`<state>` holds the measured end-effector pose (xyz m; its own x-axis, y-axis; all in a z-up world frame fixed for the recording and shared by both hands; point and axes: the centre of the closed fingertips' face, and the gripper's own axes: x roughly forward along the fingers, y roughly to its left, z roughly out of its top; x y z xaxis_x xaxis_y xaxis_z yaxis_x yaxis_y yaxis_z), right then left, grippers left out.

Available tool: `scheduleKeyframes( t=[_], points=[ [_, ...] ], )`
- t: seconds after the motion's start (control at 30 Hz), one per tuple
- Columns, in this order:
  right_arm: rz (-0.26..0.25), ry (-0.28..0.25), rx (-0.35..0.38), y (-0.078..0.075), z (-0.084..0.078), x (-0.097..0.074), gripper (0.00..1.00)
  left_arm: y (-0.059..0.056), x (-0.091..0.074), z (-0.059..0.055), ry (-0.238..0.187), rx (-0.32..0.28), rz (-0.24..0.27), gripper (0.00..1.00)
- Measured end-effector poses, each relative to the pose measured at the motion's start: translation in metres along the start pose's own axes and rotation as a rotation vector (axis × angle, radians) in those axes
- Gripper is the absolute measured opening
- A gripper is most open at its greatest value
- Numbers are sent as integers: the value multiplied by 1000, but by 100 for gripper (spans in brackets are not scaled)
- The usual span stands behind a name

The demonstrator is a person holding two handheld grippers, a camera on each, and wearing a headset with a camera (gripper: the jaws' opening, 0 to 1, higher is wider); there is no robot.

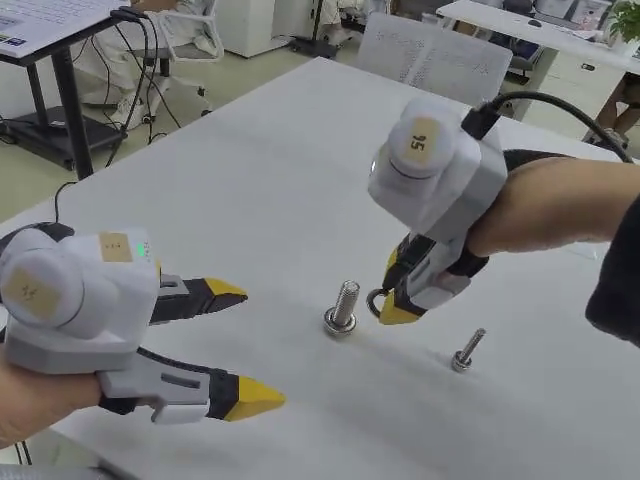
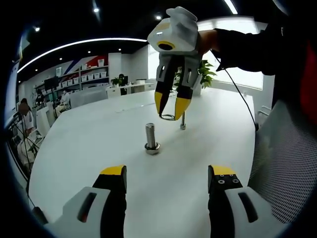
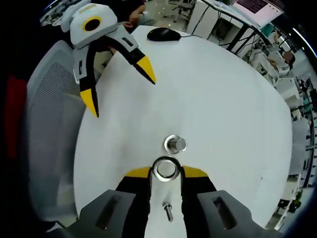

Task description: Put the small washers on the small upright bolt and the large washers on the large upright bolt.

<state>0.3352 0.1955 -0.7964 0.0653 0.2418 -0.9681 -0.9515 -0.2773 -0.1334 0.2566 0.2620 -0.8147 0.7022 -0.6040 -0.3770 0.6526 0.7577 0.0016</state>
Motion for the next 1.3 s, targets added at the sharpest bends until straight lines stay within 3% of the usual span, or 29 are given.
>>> scheduleKeyframes(
  t=[0.6, 1.3],
  points=[
    [-1, -7, -66, -17, 26, 0, 24, 5, 3, -2, -2, -13, 8, 66],
    [52, 43, -74, -19, 21, 19, 24, 10, 5, -6, -2, -24, 8, 65]
  ],
)
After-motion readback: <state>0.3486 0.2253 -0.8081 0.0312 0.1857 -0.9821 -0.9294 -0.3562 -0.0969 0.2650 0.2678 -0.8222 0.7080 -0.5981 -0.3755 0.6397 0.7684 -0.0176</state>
